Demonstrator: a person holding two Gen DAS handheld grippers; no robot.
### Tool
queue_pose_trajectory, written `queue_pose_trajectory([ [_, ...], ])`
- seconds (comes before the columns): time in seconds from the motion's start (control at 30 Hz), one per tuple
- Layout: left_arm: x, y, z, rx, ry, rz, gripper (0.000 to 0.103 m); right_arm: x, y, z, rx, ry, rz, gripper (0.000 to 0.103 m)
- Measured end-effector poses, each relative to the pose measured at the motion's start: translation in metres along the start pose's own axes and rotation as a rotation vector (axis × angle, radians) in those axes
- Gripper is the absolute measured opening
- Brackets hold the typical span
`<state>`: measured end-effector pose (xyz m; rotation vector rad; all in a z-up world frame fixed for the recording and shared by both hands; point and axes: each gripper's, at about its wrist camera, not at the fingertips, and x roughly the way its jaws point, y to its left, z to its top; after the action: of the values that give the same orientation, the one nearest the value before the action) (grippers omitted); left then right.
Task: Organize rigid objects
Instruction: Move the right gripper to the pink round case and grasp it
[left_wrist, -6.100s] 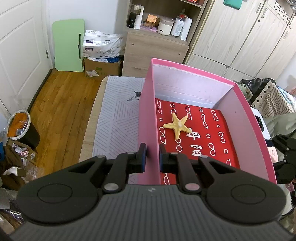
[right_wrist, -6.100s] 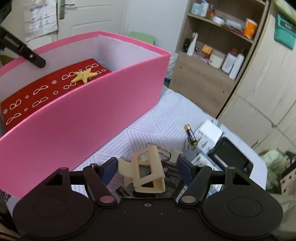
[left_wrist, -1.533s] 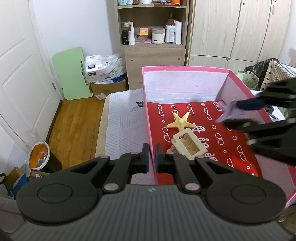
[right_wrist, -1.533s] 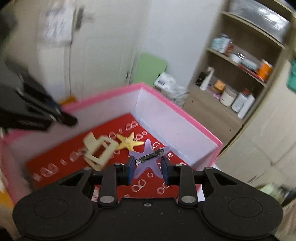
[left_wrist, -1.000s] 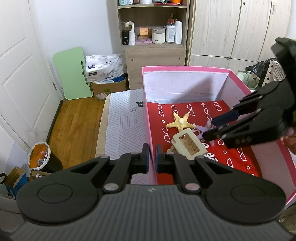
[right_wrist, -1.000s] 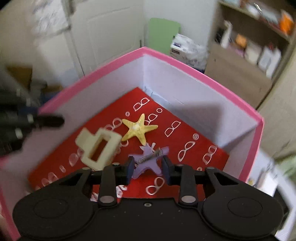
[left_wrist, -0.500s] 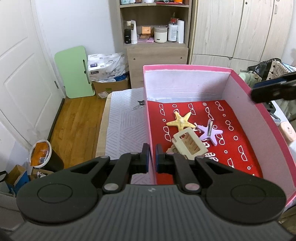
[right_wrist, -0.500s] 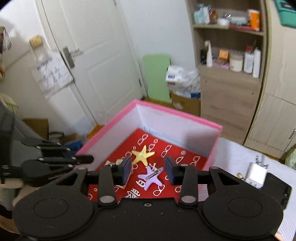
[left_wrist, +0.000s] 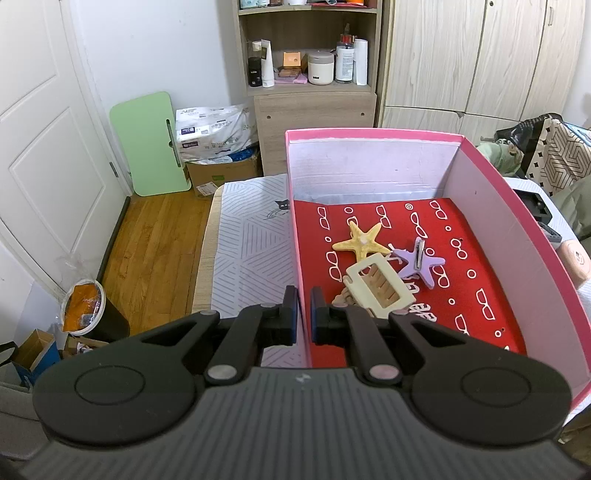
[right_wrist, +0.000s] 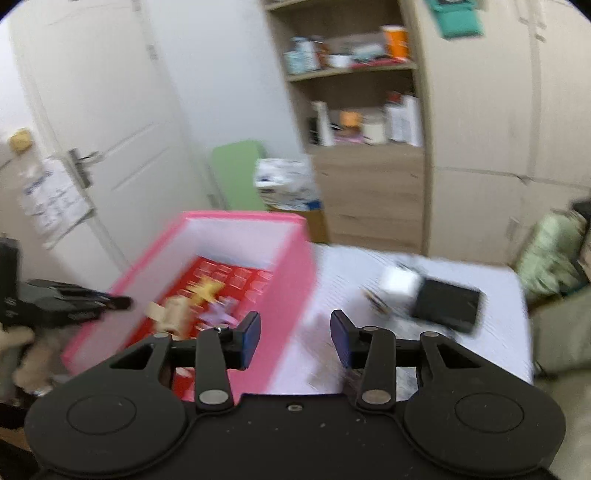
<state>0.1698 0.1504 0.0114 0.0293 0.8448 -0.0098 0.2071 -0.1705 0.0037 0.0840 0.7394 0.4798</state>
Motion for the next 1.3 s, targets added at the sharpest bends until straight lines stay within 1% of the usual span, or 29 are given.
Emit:
queue_pose_trajectory([
  [0.1,0.0,0.0,0.0,0.002,0.002,0.002,0.006,0.001,-0.025,-0.021,0.031,0.027,-0.082,0.048],
  [0.2,0.001,-0.001,0.0,0.006,0.005,0.007,0.006,0.003,-0.047,-0.04,0.039,0.049,-0.167,0.056],
  [0.27,0.001,-0.002,0.0,0.007,0.005,0.009,0.006,0.006,-0.059,-0.048,0.037,0.064,-0.216,0.056],
  [0.37,0.0,-0.002,0.0,0.004,0.006,0.01,0.006,0.012,-0.077,-0.058,0.066,0.084,-0.254,0.06],
  [0.43,0.0,-0.002,0.0,0.004,0.005,0.01,0.007,0.016,-0.085,-0.06,0.084,0.083,-0.265,0.066],
  [0.53,0.0,-0.001,0.0,0.003,0.004,0.005,0.007,0.021,-0.089,-0.064,0.082,0.071,-0.286,0.073],
  [0.67,0.0,0.002,-0.001,-0.01,0.008,-0.01,0.007,0.032,-0.094,-0.071,0.075,0.077,-0.33,0.077],
  [0.7,0.0,0.002,-0.001,-0.011,0.011,-0.013,0.007,0.034,-0.094,-0.073,0.079,0.082,-0.339,0.081],
  [0.73,0.001,0.002,-0.001,-0.011,0.017,-0.016,0.007,0.036,-0.096,-0.073,0.09,0.072,-0.339,0.083],
  [0.83,0.005,0.001,0.0,-0.009,0.039,-0.011,0.007,0.038,-0.1,-0.074,0.118,0.057,-0.314,0.084],
  [0.93,0.006,-0.002,0.0,0.002,0.045,0.004,0.007,0.042,-0.102,-0.073,0.126,0.054,-0.303,0.084],
  [1.1,0.006,-0.001,-0.001,-0.012,0.048,0.005,0.007,0.056,-0.104,-0.074,0.124,0.086,-0.281,0.084],
  [1.17,0.006,0.0,0.0,-0.015,0.051,0.001,0.007,0.061,-0.108,-0.075,0.148,0.084,-0.274,0.082],
  [1.2,0.007,0.0,0.0,-0.017,0.054,0.0,0.007,0.061,-0.109,-0.075,0.157,0.079,-0.261,0.079],
  [1.3,0.008,0.0,0.001,-0.022,0.058,0.004,0.007,0.056,-0.11,-0.074,0.184,0.075,-0.265,0.079],
])
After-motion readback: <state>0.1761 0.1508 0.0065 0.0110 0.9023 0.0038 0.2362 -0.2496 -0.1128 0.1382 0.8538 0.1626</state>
